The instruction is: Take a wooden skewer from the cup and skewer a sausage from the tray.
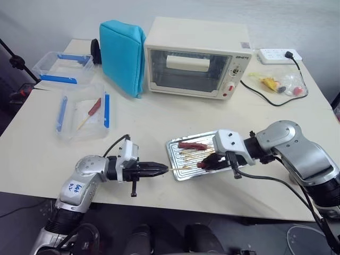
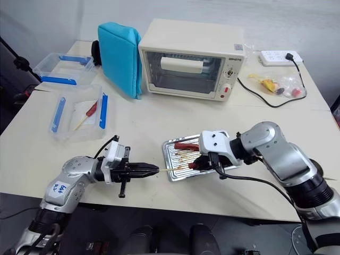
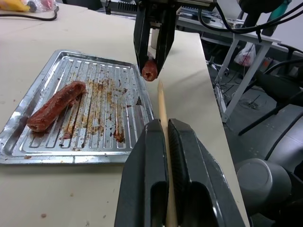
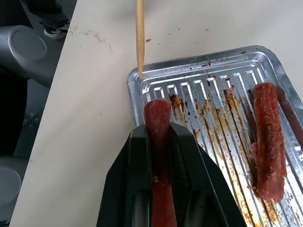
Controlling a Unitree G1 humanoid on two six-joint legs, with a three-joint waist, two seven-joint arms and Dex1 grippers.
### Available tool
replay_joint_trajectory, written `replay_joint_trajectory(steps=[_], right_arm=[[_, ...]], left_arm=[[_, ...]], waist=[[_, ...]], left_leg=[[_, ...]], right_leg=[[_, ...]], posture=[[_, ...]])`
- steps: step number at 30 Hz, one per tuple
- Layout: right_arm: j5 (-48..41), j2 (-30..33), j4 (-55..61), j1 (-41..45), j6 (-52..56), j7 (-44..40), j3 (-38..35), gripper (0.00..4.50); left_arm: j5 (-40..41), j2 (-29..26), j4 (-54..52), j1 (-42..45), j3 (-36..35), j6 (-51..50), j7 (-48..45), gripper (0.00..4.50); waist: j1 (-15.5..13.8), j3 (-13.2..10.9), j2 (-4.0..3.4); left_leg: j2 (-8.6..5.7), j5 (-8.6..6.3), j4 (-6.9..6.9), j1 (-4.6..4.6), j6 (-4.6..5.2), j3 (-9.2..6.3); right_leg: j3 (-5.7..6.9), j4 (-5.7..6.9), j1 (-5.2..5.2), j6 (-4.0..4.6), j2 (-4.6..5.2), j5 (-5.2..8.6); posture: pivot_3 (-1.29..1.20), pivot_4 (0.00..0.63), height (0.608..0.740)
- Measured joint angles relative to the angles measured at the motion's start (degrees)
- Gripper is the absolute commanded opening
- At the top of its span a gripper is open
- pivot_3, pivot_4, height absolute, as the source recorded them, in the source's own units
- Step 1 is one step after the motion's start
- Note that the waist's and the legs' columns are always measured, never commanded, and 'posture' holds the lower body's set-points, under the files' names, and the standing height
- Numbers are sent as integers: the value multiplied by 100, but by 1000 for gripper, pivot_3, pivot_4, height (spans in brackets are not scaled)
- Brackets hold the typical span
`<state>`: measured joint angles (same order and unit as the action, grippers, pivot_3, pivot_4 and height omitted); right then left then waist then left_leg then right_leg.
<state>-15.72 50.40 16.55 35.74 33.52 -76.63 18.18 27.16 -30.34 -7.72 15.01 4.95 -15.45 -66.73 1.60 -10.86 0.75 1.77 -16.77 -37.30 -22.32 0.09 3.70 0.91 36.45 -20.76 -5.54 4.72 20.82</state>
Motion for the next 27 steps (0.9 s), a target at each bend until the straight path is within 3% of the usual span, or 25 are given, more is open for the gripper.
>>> replay_joint_trajectory(steps=[27], right_arm=[[-24, 30, 150, -86, 24, -17, -59, 246]], left_arm=[[-109, 211, 334, 161, 105, 88, -80, 0]], waist=[[-2, 0, 0]], left_leg=[[0, 0, -4, 0, 0, 0]], right_leg=[[0, 3, 0, 0, 0, 0]], posture=[[0, 150, 740]])
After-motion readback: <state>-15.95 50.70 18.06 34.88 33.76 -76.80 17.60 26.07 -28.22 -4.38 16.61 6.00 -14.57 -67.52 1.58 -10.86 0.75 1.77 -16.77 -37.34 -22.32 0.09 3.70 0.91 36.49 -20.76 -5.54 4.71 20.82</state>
